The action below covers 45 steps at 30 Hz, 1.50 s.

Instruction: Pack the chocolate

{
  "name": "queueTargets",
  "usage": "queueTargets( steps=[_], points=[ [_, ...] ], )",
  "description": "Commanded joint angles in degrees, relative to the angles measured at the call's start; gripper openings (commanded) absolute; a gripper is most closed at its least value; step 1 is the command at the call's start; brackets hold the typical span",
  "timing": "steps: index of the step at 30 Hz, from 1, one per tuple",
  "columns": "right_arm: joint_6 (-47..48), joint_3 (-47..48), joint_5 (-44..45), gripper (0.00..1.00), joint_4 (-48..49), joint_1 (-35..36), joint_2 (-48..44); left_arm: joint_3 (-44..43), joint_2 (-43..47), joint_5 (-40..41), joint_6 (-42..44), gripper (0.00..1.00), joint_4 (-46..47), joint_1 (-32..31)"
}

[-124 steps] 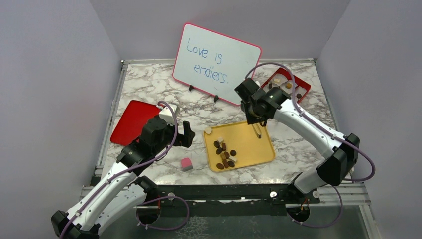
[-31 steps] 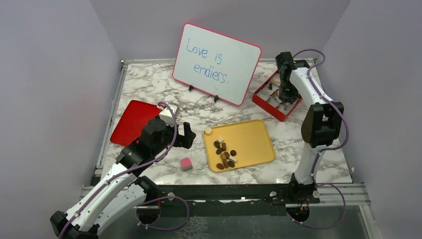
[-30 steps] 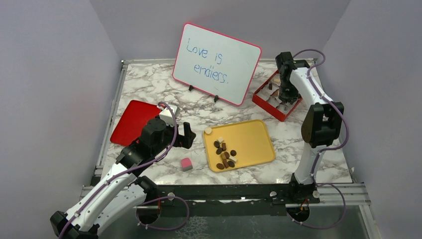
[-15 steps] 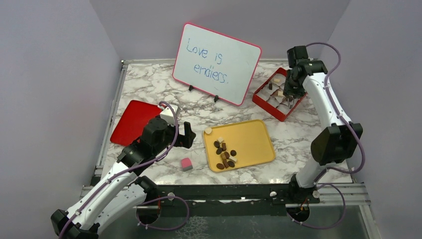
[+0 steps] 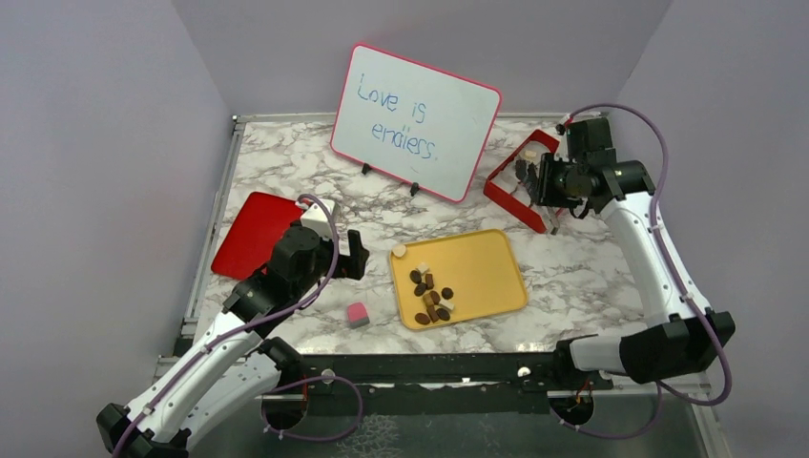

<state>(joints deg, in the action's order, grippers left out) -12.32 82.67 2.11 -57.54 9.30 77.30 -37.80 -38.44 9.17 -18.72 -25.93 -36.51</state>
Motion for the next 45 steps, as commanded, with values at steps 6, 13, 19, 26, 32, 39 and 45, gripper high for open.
queueTargets(
  steps=[6, 13, 19, 26, 32, 39, 45],
  points=[
    [1.06, -6.59, -10.45, 0.35, 3.51, 6.55, -7.74, -2.56, 2.08, 6.00, -0.73, 0.99, 0.09, -0.28],
    [-2.08, -14.24, -11.34, 0.35, 6.12, 12.93, -10.27, -1.52, 2.04, 9.40, 0.68, 0.99, 0.44, -0.24],
    [-6.48, -18.11, -11.92, 0.35, 7.19, 19.77, -10.89, -1.21, 3.23, 10.27, 0.69, 0.99, 0.53, -0.22],
    [-13.44, -20.80, -8.89, 0.35, 8.03, 31.94, -9.07, -0.98, 4.84, 11.40, 0.70, 0.99, 0.97, -0.14],
    [-16.93, -18.80, -2.78, 0.36, 5.85, 39.49, -4.60, -0.61, 5.71, 11.12, 0.70, 0.99, 1.06, -0.14],
    [-18.45, -16.34, 2.88, 0.36, 2.65, 43.99, 1.13, -0.60, 5.39, 9.76, 0.79, 0.99, 1.05, -0.14],
    [-18.58, -16.28, 2.13, 0.36, 3.68, 45.62, 3.71, -0.36, 5.48, 9.25, 0.83, 0.99, 1.05, -0.14]
  ],
)
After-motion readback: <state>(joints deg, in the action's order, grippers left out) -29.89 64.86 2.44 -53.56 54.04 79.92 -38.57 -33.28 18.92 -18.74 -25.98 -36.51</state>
